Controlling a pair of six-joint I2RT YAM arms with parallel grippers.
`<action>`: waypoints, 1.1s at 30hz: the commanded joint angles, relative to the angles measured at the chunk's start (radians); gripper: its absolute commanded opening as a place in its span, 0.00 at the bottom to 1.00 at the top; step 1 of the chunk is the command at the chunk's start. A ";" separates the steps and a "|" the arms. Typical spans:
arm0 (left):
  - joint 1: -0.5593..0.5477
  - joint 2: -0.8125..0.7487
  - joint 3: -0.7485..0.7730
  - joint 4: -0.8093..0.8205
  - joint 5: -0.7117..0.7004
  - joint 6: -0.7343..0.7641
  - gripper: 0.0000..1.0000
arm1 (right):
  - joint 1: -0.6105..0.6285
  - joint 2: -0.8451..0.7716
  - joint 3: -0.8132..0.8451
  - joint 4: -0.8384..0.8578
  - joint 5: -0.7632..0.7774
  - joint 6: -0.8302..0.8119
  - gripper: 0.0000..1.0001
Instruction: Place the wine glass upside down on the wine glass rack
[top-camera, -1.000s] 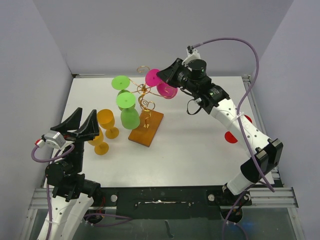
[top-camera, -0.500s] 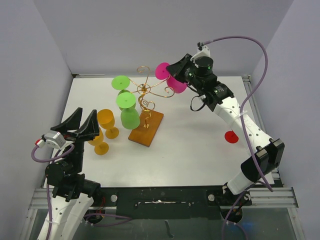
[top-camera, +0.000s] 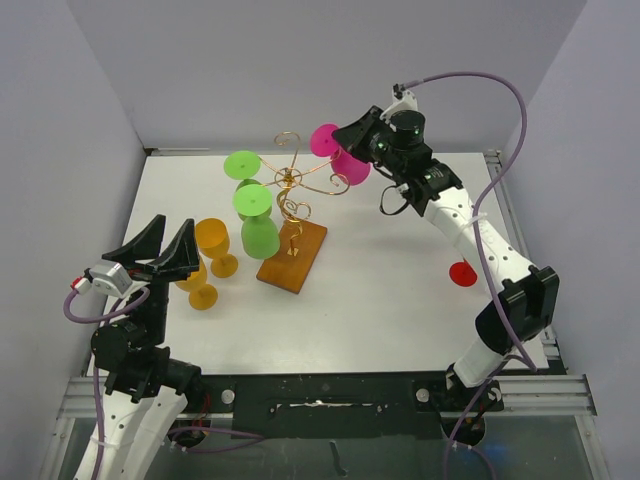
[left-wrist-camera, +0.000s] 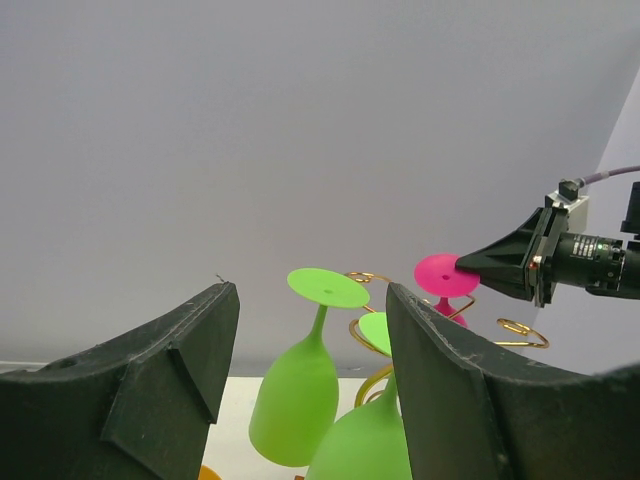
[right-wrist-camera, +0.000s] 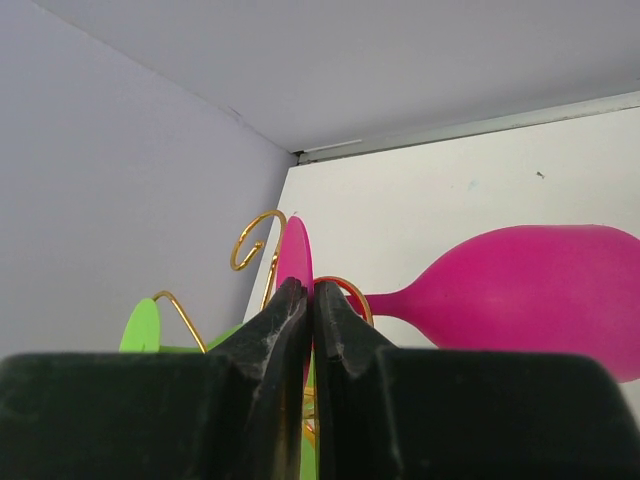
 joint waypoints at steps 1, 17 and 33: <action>0.004 0.007 0.005 0.028 0.018 0.002 0.58 | -0.014 0.011 0.050 0.075 -0.034 -0.016 0.05; 0.004 0.003 0.005 0.027 0.018 0.005 0.58 | -0.021 0.053 0.066 0.072 -0.085 -0.033 0.21; 0.004 0.004 0.007 0.024 0.017 0.005 0.58 | -0.021 0.030 0.069 0.076 -0.078 -0.069 0.51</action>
